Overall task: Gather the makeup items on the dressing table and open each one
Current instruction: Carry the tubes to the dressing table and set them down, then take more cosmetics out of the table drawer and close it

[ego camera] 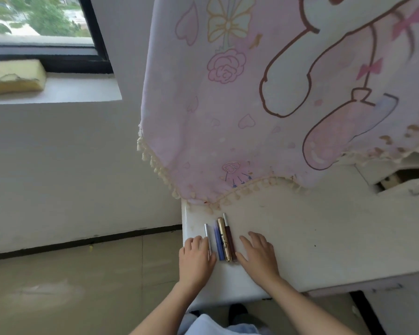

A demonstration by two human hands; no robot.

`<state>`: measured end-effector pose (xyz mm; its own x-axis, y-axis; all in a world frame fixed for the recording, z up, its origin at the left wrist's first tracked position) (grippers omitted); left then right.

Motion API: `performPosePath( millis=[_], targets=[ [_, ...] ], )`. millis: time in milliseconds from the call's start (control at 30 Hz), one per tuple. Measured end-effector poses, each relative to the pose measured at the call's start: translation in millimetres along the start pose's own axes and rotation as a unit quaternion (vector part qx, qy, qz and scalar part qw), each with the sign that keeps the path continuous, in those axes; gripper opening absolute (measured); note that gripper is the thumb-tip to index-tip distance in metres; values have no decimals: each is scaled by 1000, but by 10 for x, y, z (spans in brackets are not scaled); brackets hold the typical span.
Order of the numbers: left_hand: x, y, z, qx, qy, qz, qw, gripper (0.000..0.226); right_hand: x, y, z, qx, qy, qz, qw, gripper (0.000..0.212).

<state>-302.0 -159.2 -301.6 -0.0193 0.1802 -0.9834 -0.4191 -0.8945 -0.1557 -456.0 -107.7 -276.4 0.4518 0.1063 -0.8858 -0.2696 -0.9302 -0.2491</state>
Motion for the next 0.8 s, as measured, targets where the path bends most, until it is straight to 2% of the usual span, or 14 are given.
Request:
performPosePath(
  millis=[167,400,633,800],
  targets=[
    [27,-35,0,28,-1,15,1000,32,-16,-281,200,66,-66,-12,996,52],
    [104,-78,17,50,-18,-8,999,39,68,-718,403,141,-40,3,989,51],
    [76,-195,91,21,-47,8,999,39,-42,-1038,576,162,-36,41,985,48],
    [-18,-420,469,18,-46,24,998,46,-207,-1417,957,177,-25,86,980,46]
  ],
)
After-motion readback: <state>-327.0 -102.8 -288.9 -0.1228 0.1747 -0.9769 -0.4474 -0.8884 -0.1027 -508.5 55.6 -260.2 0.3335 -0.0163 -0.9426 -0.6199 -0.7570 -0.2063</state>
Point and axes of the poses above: each hand's wrist, its own y-axis towards the middle knuckle, its own x-axis out of the palm, z = x × y, the point moved 5 cm from there along y, towards the middle knuckle, and after that the axes turned 14 degrees about y, right-handed, at the moved point
